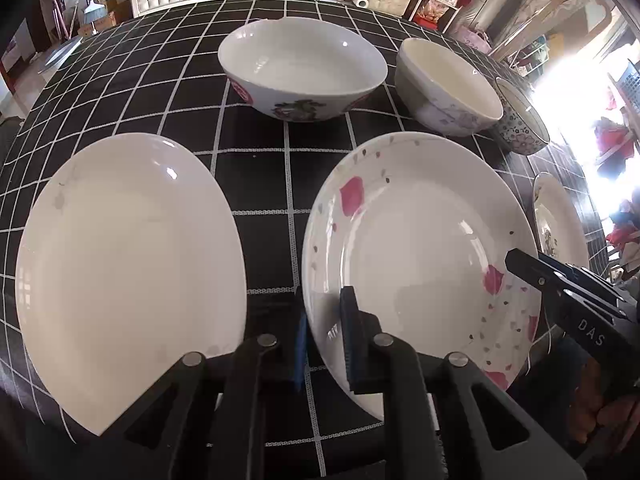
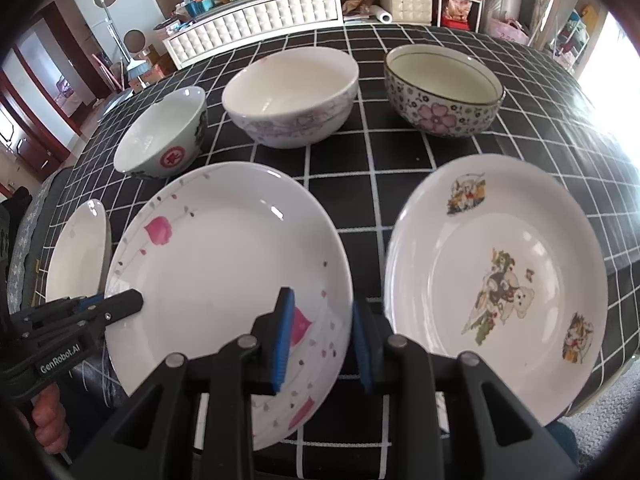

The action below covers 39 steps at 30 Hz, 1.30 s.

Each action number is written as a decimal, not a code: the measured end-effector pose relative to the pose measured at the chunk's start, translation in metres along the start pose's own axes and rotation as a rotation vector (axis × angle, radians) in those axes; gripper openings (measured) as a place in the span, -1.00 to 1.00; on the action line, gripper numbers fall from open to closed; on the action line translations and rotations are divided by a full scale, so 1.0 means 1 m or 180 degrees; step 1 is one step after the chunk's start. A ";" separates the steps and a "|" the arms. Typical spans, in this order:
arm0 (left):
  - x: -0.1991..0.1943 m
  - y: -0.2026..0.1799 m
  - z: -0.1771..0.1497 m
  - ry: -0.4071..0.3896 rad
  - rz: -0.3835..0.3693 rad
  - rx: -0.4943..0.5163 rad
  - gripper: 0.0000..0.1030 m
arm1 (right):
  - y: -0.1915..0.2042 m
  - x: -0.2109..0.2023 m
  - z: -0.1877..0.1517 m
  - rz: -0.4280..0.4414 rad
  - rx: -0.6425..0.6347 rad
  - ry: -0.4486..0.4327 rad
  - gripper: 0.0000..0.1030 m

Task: Organize plates and bowls
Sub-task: 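Close the left tool on the pink-spotted plate rim and lift it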

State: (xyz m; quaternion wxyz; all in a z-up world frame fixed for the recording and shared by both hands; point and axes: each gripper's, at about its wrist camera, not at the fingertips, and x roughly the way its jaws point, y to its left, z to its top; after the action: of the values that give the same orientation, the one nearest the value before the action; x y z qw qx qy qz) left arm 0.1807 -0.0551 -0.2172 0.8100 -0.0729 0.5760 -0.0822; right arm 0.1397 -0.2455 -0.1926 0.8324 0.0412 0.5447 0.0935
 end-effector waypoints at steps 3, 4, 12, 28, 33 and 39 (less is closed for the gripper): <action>0.001 -0.001 -0.001 -0.0014 0.0004 0.0027 -0.75 | -0.002 -0.001 0.000 -0.0006 0.0003 -0.0021 -0.54; 0.000 -0.001 -0.001 -0.0009 0.0009 0.0014 -0.75 | -0.004 -0.001 0.000 0.0010 0.0027 -0.0017 -0.55; -0.013 -0.003 -0.004 -0.0107 0.0067 0.0087 -0.75 | -0.003 -0.012 -0.004 0.0033 0.0057 -0.0040 -0.56; -0.063 0.037 -0.025 -0.0388 0.0188 -0.0104 -0.75 | 0.046 -0.038 -0.004 0.0149 -0.0181 -0.0254 -0.56; -0.075 0.057 -0.033 -0.0441 0.0260 -0.0247 -0.75 | 0.069 -0.035 -0.005 0.0251 -0.0299 -0.0226 -0.56; -0.087 0.081 -0.043 -0.0525 0.0372 -0.0374 -0.78 | 0.098 -0.030 -0.004 0.0321 -0.0479 -0.0215 -0.55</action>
State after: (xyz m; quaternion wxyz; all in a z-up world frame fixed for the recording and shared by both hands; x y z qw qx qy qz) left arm 0.1156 0.0419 -0.1681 0.8525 -0.0931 0.5144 0.0053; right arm 0.1132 -0.1557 -0.1507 0.8452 0.0091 0.5050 0.1745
